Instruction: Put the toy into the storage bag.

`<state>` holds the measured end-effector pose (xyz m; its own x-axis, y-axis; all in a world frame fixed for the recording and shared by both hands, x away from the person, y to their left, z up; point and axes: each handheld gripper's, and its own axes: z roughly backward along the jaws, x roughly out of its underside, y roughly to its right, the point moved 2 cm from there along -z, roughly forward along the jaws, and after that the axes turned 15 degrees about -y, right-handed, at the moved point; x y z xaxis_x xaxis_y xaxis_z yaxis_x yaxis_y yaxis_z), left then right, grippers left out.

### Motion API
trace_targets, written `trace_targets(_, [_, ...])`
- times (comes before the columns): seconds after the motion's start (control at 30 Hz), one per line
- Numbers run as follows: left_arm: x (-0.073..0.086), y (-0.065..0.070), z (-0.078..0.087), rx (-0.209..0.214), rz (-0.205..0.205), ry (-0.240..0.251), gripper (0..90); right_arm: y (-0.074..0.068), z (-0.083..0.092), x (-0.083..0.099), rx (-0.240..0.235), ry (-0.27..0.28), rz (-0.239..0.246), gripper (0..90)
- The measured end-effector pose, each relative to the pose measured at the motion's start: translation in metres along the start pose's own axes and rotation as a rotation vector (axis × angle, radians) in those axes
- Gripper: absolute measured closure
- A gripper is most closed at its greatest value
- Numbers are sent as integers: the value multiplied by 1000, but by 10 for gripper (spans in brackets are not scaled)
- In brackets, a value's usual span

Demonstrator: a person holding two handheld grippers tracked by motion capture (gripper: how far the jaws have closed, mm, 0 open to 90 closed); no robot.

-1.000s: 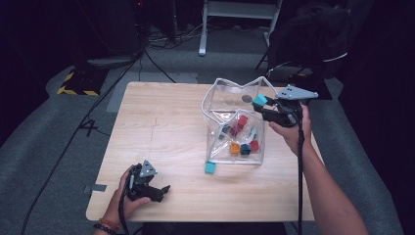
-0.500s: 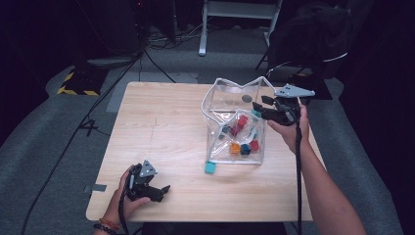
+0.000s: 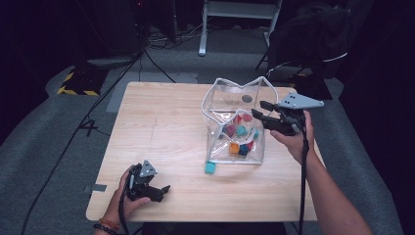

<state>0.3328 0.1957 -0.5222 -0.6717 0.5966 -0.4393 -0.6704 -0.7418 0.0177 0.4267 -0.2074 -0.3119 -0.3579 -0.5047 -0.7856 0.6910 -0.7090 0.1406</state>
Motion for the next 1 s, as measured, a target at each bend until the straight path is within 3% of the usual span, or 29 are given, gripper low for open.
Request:
trace_targets(0.27, [0,0,0,0,0,0,1,-31,12,15,-78,31,60,550])
trace_targets(0.47, [0,0,0,0,0,0,1,-53,9,35,-151,26,91,536])
trace_targets(0.7, [0,0,0,0,0,0,1,-73,-11,57,-195,-19,110,531])
trace_targets(1.0, [0,0,0,0,0,0,1,-100,-55,82,-251,-118,150,517])
